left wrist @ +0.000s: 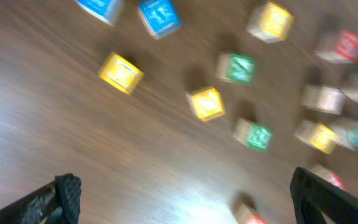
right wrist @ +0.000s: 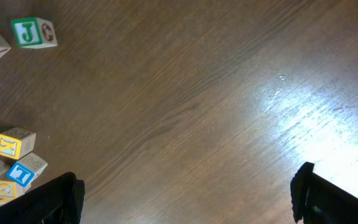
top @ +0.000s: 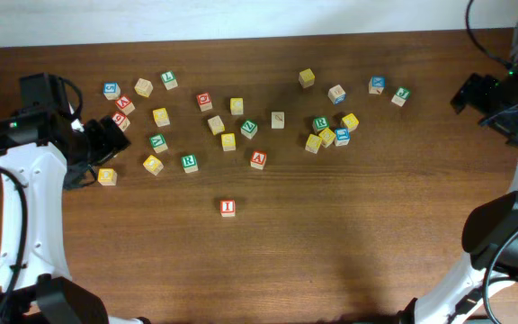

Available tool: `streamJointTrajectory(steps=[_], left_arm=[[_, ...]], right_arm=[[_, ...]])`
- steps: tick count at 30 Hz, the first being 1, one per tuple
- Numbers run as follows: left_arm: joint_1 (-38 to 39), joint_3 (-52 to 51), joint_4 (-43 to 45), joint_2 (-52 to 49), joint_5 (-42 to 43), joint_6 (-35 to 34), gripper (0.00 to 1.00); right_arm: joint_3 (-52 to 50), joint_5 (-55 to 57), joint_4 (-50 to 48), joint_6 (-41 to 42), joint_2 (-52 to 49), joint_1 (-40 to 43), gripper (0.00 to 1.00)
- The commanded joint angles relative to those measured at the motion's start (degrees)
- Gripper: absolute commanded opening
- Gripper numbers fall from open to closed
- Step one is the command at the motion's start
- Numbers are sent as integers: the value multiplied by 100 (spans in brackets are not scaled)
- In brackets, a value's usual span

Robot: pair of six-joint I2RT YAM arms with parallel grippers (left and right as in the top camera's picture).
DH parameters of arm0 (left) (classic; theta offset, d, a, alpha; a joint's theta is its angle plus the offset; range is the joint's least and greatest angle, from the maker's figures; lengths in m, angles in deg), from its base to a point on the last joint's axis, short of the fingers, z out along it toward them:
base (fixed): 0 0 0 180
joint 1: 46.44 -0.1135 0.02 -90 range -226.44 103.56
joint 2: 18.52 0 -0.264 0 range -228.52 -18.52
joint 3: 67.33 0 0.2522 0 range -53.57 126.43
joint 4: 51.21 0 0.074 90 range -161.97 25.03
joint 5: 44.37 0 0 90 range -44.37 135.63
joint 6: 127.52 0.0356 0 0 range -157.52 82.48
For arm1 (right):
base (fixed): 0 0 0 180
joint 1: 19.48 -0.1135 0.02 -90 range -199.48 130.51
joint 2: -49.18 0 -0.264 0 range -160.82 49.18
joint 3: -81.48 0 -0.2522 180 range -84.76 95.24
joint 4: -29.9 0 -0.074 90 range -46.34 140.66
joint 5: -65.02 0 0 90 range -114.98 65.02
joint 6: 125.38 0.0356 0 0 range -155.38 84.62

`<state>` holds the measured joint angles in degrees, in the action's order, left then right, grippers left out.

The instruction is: Spell out ICRA

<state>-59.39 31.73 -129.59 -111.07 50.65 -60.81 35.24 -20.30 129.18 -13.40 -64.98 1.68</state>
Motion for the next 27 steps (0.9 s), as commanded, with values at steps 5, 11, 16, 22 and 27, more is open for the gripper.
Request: streamJointTrajectory(steps=[5, 11, 16, 22, 27], left_arm=[[822, 627, 374, 52, 2621, 796, 100], [2474, 3200, -516, -994, 184, 798, 99], [2835, 3700, 22, -2376, -487, 798, 99], [3211, 3700, 835, -3567, -1803, 212, 94], [3523, 3700, 1451, -4212, -2046, 208, 92]], right_arm=[[17, -57, 17, -55, 33, 98, 98], [17, -57, 20, -55, 33, 98, 98], [17, -57, 20, -55, 33, 98, 98], [17, -57, 20, -55, 33, 98, 98], [17, -57, 20, -55, 33, 98, 98]])
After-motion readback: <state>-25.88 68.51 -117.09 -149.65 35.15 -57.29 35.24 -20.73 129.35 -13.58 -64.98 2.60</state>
